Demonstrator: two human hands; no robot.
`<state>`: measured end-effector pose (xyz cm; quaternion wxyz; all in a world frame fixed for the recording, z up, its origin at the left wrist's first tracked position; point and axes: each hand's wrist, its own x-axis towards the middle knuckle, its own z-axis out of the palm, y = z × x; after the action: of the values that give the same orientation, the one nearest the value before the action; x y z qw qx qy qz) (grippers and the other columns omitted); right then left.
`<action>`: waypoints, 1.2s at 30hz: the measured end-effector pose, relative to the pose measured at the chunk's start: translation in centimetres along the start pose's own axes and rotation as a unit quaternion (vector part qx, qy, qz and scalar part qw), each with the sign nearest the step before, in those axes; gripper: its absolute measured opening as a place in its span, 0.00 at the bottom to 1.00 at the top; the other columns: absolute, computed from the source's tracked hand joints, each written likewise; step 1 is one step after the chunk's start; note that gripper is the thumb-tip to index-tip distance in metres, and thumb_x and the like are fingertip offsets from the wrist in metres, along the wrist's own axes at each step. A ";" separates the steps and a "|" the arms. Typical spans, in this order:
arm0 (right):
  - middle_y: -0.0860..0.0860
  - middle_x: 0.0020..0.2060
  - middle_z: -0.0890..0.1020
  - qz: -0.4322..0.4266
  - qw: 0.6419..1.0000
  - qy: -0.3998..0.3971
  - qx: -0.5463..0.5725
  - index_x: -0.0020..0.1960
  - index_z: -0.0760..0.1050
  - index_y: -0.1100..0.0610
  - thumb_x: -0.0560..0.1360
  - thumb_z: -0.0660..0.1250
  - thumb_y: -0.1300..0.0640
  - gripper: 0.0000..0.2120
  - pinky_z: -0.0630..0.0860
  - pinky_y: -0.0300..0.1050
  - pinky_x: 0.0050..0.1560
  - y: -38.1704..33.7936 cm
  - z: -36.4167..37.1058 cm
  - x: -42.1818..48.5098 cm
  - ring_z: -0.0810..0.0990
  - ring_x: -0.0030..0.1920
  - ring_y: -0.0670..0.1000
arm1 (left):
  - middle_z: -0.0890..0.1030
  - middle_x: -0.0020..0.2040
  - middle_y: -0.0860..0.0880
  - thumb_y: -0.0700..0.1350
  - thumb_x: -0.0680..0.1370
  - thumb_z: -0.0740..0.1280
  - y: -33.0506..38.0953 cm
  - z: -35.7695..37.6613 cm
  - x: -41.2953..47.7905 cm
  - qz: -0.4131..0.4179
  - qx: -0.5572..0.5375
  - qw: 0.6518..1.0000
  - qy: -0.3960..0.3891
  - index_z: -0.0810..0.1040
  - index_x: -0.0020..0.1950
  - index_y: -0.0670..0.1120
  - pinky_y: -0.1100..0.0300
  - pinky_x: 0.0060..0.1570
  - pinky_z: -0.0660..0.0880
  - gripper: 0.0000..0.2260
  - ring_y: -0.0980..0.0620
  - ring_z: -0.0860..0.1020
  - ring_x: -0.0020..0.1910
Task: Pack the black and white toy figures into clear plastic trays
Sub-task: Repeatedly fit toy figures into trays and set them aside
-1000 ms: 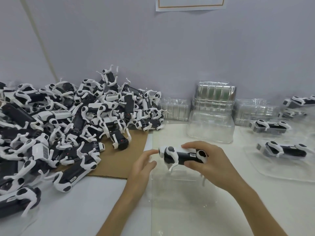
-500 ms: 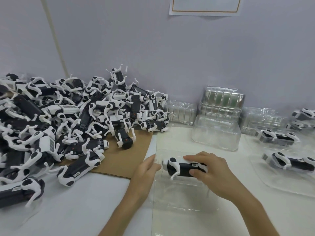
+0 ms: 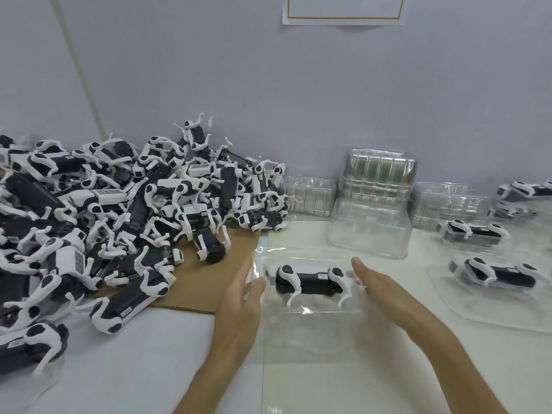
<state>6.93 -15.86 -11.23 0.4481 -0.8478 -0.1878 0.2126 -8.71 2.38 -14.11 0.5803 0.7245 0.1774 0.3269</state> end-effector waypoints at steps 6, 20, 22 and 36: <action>0.33 0.58 0.80 -0.120 0.983 -0.055 0.125 0.65 0.69 0.26 0.68 0.64 0.26 0.25 0.75 0.49 0.63 -0.8 0.8 -0.7 0.81 0.57 0.44 | 0.70 0.72 0.63 0.63 0.77 0.65 0.3 -0.3 0.7 -0.008 -0.044 0.999 -0.028 0.61 0.70 0.72 0.60 0.49 0.80 0.24 0.56 0.80 0.60; 0.38 0.61 0.78 -0.201 0.968 -0.030 0.147 0.64 0.66 0.27 0.66 0.70 0.38 0.28 0.79 0.40 0.49 -1.7 1.0 -1.6 0.83 0.52 0.42 | 0.70 0.68 0.71 0.58 0.67 0.75 -0.9 0.0 1.1 0.038 -0.026 0.998 -0.030 0.60 0.74 0.68 0.50 0.62 0.76 0.39 0.72 0.72 0.61; 0.39 0.61 0.78 -0.202 0.968 -0.021 0.147 0.62 0.67 0.26 0.66 0.70 0.38 0.27 0.78 0.40 0.47 -1.8 1.2 -1.6 0.83 0.51 0.44 | 0.72 0.68 0.67 0.57 0.68 0.75 -0.9 -0.1 1.0 0.032 -0.028 0.999 -0.023 0.62 0.74 0.65 0.45 0.63 0.75 0.37 0.67 0.73 0.63; 0.44 0.61 0.77 -0.188 0.966 0.038 0.173 0.68 0.68 0.35 0.64 0.77 0.40 0.35 0.76 0.39 0.45 -1.7 2.4 -1.3 0.81 0.53 0.48 | 0.73 0.68 0.56 0.53 0.62 0.78 -0.6 -0.4 0.9 -0.004 -0.047 0.999 0.027 0.63 0.74 0.59 0.68 0.47 0.74 0.44 0.53 0.78 0.57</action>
<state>4.32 -14.00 -10.80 0.6264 -0.7145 -0.2870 0.1215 -8.22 3.39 -14.40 0.6098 0.6869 0.1801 0.3520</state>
